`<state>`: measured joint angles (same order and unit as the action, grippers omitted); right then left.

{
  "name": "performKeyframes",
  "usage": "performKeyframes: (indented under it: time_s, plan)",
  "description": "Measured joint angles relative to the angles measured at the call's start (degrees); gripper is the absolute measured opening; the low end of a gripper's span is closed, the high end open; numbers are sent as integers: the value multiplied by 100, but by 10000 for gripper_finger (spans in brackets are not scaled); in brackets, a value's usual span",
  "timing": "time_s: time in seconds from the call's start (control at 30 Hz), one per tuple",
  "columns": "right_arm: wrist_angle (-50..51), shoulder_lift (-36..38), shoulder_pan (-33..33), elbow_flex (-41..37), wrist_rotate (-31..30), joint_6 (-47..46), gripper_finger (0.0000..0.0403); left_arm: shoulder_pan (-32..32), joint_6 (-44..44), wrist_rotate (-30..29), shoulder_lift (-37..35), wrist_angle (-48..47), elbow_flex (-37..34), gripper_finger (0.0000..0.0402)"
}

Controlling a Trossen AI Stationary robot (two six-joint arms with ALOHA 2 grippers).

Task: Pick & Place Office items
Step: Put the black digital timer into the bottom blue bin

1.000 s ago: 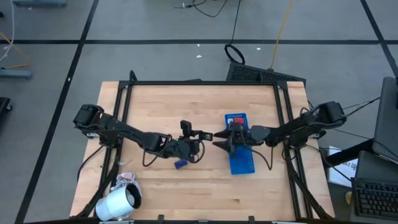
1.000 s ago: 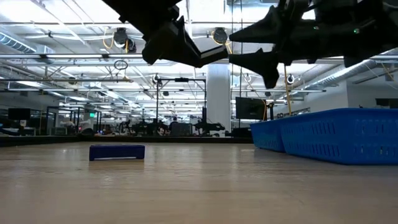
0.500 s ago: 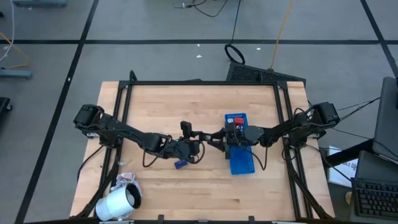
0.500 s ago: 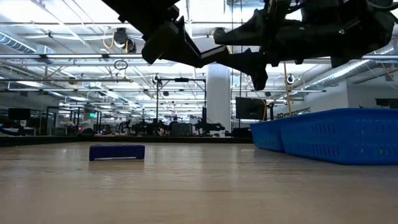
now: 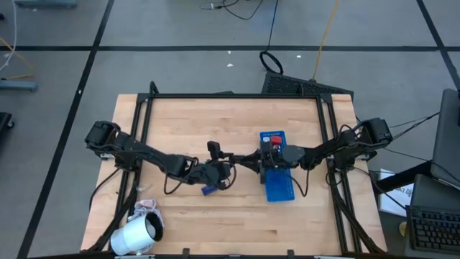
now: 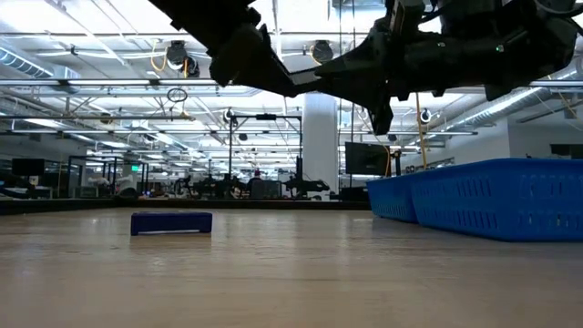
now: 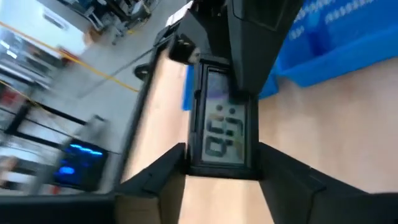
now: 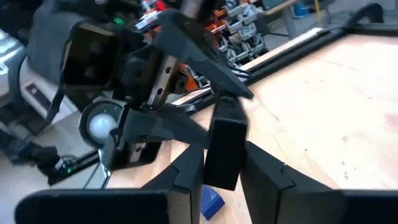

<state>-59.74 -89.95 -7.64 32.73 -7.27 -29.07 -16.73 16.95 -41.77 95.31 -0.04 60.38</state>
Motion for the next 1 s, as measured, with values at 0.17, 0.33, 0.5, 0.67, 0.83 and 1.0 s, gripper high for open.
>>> performKeyframes:
  time_s: [0.17,0.33,0.5,0.67,0.83,1.0]
  plan:
    - [-36,52,-20,2,174,358,68,-134,-938,99,9,210,2,231]
    - [14,107,-16,0,487,409,58,-356,-1474,67,9,300,4,262]
    - [261,219,-16,-43,478,470,60,-627,-1657,76,-47,343,4,278]
    - [461,441,-12,-159,465,487,59,-929,-1645,276,-192,412,8,280]
    - [820,866,-47,-240,504,482,58,-1063,-1755,333,-412,254,-3,272]
    - [1797,1803,-259,-214,578,767,58,-913,-2017,653,-644,1234,-653,267]
